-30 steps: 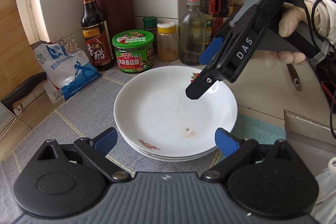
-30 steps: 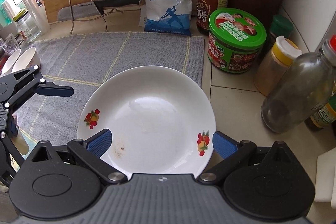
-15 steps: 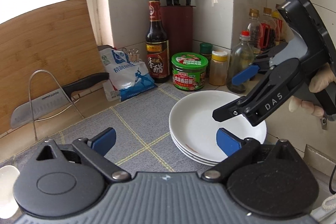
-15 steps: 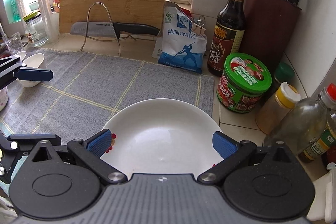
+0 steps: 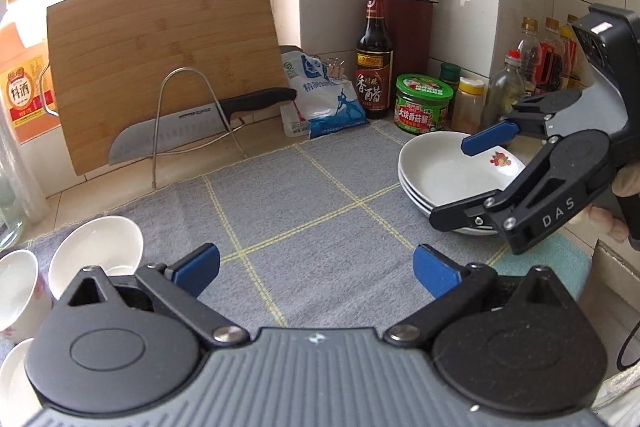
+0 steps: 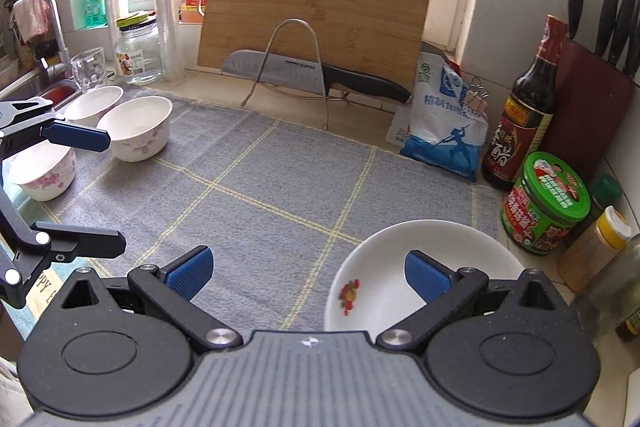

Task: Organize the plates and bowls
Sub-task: 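Withdraw the right gripper from the stack while the left gripper moves toward the white bowls, then grasp the rim of a white bowl with the left gripper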

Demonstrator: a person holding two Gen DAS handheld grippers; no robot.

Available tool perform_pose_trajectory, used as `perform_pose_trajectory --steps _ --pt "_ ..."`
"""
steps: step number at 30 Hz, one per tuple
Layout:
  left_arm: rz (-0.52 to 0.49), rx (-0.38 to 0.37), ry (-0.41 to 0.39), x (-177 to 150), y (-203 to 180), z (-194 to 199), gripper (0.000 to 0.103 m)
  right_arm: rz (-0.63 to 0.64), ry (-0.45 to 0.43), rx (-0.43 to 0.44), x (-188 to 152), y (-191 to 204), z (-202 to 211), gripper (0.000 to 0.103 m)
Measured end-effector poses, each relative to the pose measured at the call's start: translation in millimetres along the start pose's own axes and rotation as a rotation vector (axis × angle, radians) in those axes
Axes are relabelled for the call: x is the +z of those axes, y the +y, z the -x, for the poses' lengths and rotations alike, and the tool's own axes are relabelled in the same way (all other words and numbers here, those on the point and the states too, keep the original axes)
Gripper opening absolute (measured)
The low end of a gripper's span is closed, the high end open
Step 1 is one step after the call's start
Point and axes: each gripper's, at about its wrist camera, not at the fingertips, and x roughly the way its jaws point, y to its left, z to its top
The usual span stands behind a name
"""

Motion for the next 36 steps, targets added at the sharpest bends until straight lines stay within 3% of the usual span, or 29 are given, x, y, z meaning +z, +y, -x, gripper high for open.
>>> perform_pose_trajectory --steps 12,20,26,30,36 --pt "0.019 0.160 0.074 -46 105 60 0.102 0.155 0.021 0.109 14 152 -32 0.103" --pt "0.078 0.260 0.140 -63 172 72 0.102 0.253 -0.009 0.200 27 223 -63 0.103" --pt "0.125 0.229 0.185 -72 202 66 0.098 0.303 -0.044 0.236 38 260 -84 0.103" --pt "0.159 0.179 0.210 -77 211 59 0.086 0.309 -0.059 0.247 45 272 -93 0.102" --pt "0.194 0.114 0.227 -78 218 53 0.072 0.311 -0.048 0.272 48 280 -102 0.088"
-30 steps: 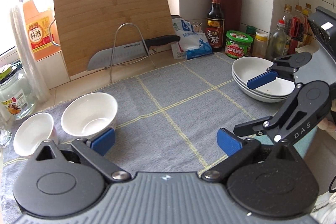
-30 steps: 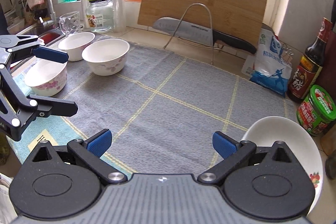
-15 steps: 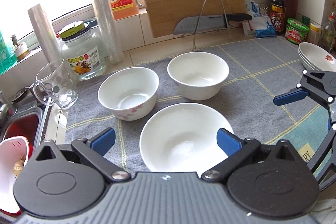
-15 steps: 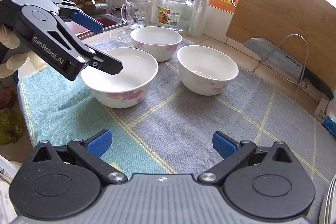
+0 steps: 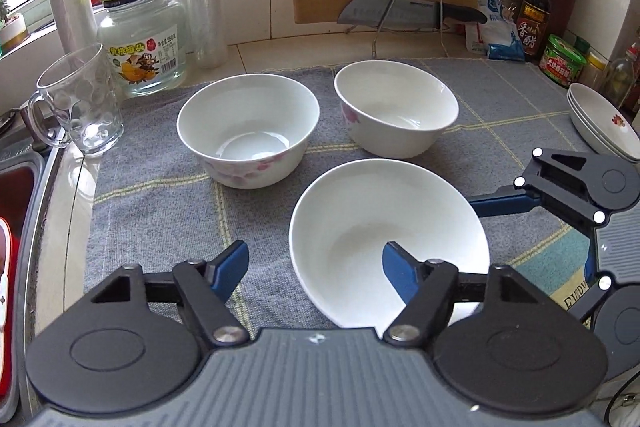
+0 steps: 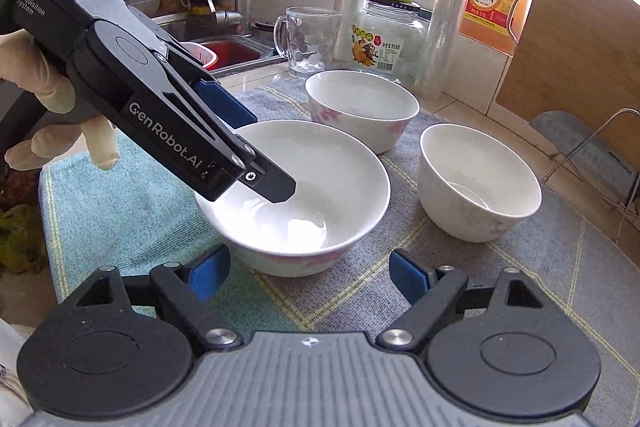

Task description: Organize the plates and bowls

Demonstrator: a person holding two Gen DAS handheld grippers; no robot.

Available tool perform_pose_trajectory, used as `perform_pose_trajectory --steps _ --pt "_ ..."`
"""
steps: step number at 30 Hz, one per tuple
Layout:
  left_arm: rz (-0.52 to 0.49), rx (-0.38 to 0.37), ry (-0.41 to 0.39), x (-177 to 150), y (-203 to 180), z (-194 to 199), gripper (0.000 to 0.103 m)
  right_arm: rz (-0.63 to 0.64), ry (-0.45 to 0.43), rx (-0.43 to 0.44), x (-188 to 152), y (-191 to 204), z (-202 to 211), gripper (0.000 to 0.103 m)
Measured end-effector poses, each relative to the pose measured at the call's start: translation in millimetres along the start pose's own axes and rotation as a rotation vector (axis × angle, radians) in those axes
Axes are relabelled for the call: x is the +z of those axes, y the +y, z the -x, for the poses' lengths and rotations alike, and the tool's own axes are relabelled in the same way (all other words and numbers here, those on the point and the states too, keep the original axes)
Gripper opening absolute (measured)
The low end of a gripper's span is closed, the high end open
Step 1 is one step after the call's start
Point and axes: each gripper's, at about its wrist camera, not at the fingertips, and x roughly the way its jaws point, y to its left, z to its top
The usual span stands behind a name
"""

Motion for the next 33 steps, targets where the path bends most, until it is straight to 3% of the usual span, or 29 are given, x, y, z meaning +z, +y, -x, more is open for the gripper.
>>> perform_pose_trajectory --steps 7,22,33 --pt "-0.016 -0.056 0.020 5 -1 -6 0.049 0.020 -0.015 0.018 1 4 2 0.082" --pt "-0.033 -0.088 0.021 11 -5 -4 0.048 0.025 0.000 0.029 5 3 4 0.078" --pt "-0.072 -0.133 0.009 17 -34 -3 0.048 -0.001 0.013 -0.012 -8 -10 32 0.078"
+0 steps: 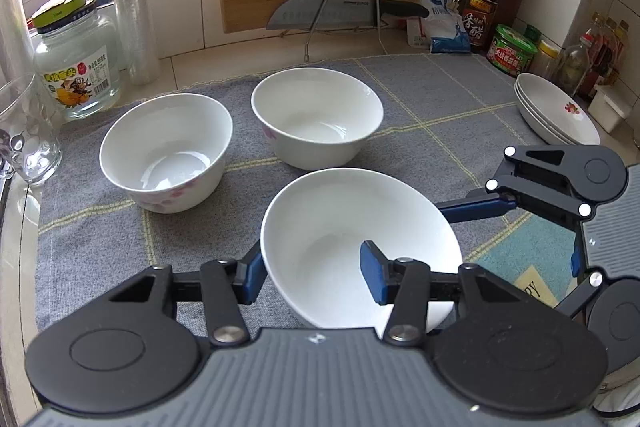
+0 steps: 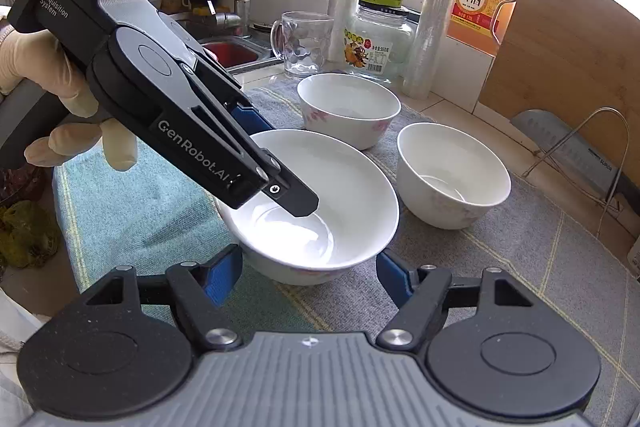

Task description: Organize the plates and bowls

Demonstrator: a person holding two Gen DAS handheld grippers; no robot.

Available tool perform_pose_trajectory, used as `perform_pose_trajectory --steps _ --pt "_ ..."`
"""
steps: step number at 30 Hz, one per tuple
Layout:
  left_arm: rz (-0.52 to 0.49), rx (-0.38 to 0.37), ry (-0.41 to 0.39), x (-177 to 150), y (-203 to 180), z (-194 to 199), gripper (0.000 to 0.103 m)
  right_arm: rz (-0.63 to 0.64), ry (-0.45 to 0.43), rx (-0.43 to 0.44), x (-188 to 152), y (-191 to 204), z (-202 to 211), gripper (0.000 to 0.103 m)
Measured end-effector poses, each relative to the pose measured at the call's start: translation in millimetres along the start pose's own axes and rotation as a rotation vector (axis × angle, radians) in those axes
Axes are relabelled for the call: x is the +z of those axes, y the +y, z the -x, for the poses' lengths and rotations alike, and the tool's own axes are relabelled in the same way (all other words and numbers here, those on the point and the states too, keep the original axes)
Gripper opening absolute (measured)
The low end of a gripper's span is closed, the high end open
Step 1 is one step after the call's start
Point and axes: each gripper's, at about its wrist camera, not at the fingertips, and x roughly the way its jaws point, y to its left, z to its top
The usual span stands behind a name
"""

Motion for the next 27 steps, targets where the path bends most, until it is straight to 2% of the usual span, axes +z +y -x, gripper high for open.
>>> perform_pose_trajectory --steps 18,27 --pt "-0.132 -0.129 -0.012 31 -70 -30 0.048 -0.100 0.030 -0.151 -41 -35 54 0.078" --pt "-0.161 -0.172 -0.004 38 -89 -44 0.048 -0.129 0.046 -0.192 -54 -46 68 0.078"
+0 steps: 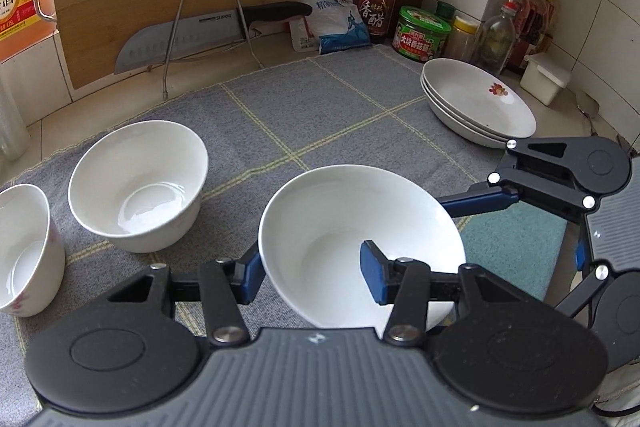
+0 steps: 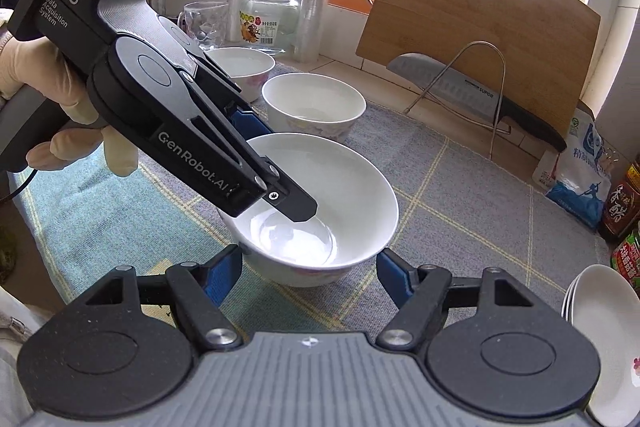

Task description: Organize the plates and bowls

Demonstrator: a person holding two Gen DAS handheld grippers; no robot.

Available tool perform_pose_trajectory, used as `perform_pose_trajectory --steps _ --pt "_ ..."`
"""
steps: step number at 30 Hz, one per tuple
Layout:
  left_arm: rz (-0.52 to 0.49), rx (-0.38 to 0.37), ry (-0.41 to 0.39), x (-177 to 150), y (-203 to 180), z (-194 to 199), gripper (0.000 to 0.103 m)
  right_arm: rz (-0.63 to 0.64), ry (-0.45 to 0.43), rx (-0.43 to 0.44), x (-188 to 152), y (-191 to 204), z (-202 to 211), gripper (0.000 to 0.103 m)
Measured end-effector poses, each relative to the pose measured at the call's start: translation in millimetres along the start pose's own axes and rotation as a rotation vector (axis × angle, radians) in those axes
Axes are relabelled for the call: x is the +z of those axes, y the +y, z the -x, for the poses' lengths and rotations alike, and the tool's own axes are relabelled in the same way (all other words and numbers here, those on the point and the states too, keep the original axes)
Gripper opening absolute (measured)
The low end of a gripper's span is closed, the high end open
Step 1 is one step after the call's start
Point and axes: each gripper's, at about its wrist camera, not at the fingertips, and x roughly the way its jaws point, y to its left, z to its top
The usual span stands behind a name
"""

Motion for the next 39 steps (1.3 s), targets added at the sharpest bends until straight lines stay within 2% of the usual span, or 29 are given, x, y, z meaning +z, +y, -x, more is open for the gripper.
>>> perform_pose_trajectory --steps 18,23,24,25,26,27,28,29,33,39 --pt "0.025 -0.036 0.017 -1 -7 -19 0.049 -0.019 0.038 -0.018 -9 -10 -4 0.078" --pt "0.027 -0.045 0.013 -2 -8 -20 0.053 -0.023 0.041 -0.016 -9 -10 -4 0.078" --pt "0.027 -0.047 0.013 -2 -8 -20 0.059 -0.024 0.043 -0.015 -8 -10 -5 0.078" --pt "0.025 -0.051 0.008 -2 -9 -20 0.069 -0.023 0.042 -0.010 -8 -10 -5 0.079" --pt "0.020 -0.044 0.001 -2 -10 -19 0.076 -0.022 0.044 0.000 -8 -10 -5 0.085" --pt "0.012 -0.033 -0.010 -2 -11 -17 0.088 -0.020 0.050 0.008 -8 -10 -6 0.088" --pt "0.004 -0.024 -0.022 -2 -11 -15 0.092 -0.018 0.048 0.006 -9 -9 -5 0.094" --pt "-0.002 -0.018 -0.031 -1 -12 -13 0.092 -0.014 0.040 0.001 -9 -8 -4 0.103" --pt "-0.001 0.020 -0.045 -2 -11 -5 0.095 -0.026 0.029 0.021 -10 -10 -1 0.103" --pt "0.010 0.116 -0.096 -11 -6 13 0.099 -0.045 0.021 0.030 -8 -16 8 0.103"
